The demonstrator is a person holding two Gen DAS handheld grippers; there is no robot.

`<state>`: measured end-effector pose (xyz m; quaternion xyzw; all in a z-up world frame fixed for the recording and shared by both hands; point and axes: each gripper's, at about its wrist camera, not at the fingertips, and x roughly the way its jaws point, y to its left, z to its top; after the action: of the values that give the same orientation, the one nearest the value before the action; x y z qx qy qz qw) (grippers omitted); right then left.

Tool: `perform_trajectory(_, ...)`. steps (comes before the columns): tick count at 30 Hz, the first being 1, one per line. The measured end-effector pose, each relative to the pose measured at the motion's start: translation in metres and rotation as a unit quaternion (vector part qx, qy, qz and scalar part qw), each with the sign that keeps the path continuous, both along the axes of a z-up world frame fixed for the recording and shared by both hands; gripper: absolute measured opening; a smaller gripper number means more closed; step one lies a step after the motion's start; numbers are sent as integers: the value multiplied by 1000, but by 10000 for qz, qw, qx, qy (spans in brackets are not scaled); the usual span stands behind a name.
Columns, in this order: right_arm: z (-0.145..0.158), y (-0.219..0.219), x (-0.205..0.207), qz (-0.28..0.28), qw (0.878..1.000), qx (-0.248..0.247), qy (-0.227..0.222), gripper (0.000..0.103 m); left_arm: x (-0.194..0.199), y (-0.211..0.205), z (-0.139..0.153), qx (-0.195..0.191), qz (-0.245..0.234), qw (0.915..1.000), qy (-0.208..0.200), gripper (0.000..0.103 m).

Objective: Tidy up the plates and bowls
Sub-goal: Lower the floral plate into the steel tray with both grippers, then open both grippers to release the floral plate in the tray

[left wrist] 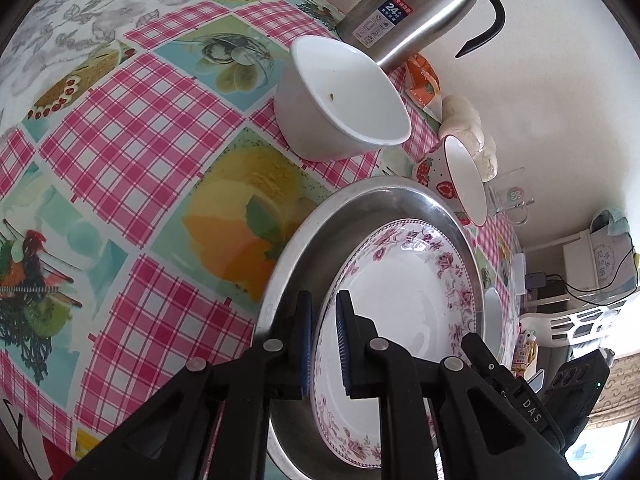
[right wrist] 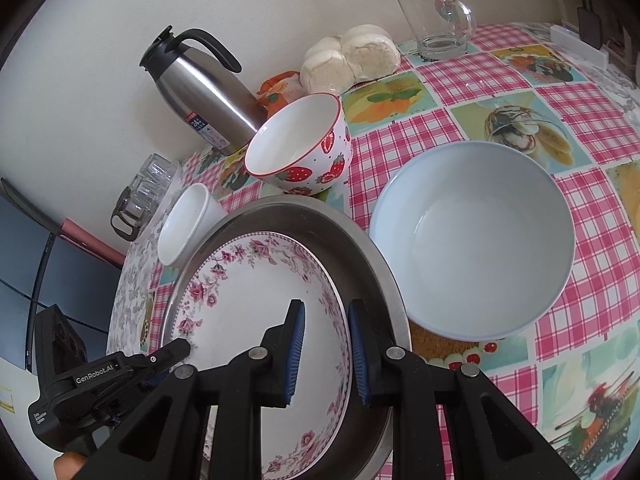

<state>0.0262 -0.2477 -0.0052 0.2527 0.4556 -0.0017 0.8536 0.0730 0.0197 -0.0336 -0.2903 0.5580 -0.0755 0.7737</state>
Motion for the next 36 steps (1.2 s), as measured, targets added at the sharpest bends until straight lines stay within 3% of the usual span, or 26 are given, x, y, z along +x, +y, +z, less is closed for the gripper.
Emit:
perform_trajectory(17,0,1,1,55,9999,18,129,26,3,-2,-1,48,-40,9999,136,12)
perform_trajectory(25,13,-5,-3,-87,9999,-41,-42,28,5,-6,2,2,-159,9997,185,23)
perform_trajectory(29,20,-8,-6,-156,9997,-27,-163,28,3,-9,13,134,-233,9996,1,32)
perform_trajectory(36,27,-8,-7,-157,9995,-64,-273,28,-3,-18,43,667,-425,9951,-596,33)
